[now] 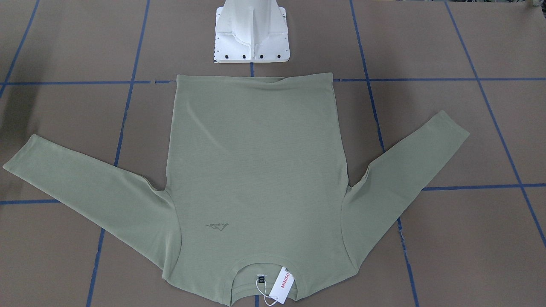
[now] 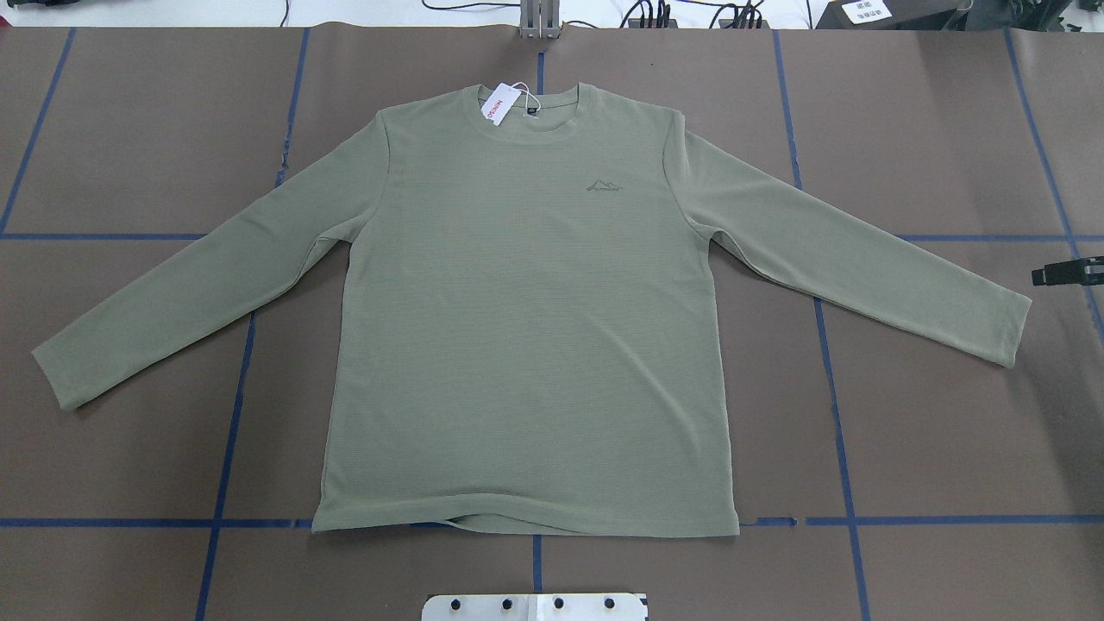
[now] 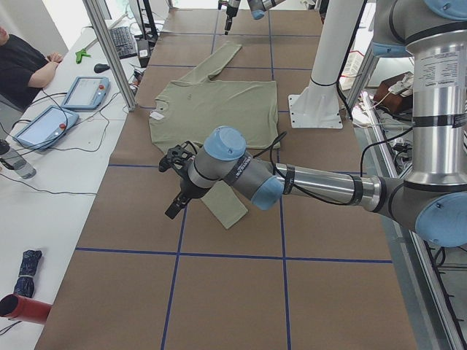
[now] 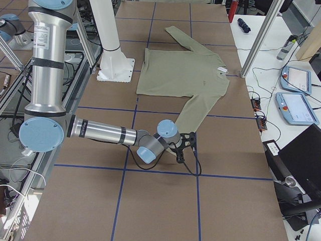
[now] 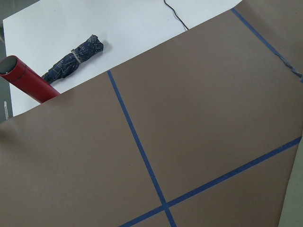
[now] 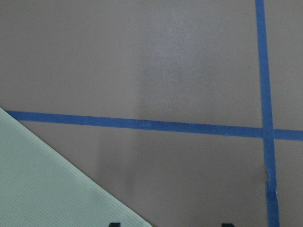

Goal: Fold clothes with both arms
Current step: 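Lower the right gripper to the cuff of the sleeve nearest it and grasp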

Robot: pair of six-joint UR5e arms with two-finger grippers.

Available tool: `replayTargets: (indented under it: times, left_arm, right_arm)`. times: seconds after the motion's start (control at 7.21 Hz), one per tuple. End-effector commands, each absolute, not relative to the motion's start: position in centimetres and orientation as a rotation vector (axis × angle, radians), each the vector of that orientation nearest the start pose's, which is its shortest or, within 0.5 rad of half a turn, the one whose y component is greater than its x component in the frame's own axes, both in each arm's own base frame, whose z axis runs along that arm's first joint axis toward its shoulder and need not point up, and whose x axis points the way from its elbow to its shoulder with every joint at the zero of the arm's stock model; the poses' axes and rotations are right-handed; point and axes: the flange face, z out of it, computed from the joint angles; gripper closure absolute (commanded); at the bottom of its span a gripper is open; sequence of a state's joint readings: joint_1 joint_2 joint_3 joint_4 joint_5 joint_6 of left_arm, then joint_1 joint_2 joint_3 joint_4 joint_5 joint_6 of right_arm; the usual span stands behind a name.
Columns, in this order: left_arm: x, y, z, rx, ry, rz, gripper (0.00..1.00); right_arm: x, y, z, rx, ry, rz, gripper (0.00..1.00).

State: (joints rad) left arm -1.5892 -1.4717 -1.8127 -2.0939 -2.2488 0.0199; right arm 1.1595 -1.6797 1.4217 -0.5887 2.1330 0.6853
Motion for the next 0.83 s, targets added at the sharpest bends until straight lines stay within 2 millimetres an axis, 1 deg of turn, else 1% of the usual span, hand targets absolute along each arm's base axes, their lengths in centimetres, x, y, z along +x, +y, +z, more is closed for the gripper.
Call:
replayTargets:
  times: [0.0,0.42,0.69]
  left_arm:
    - [-8.0,-47.2,52.8,0.654,0.64,0.228,0.0]
    - [-8.0,-47.1,53.1,0.65,0.639,0.229,0.0]
    - [-8.0,-47.1,53.1,0.65,0.639,0.229,0.0]
  right_arm:
    - [-13.5,-45.1,68.6,0.298,-0.824,0.009,0.28]
    - [-14.0,-44.8,69.7,0.291,-0.813,0.0,0.31]
    - [-14.2,-44.7,69.9,0.291,-0.807,-0.001,0.32]
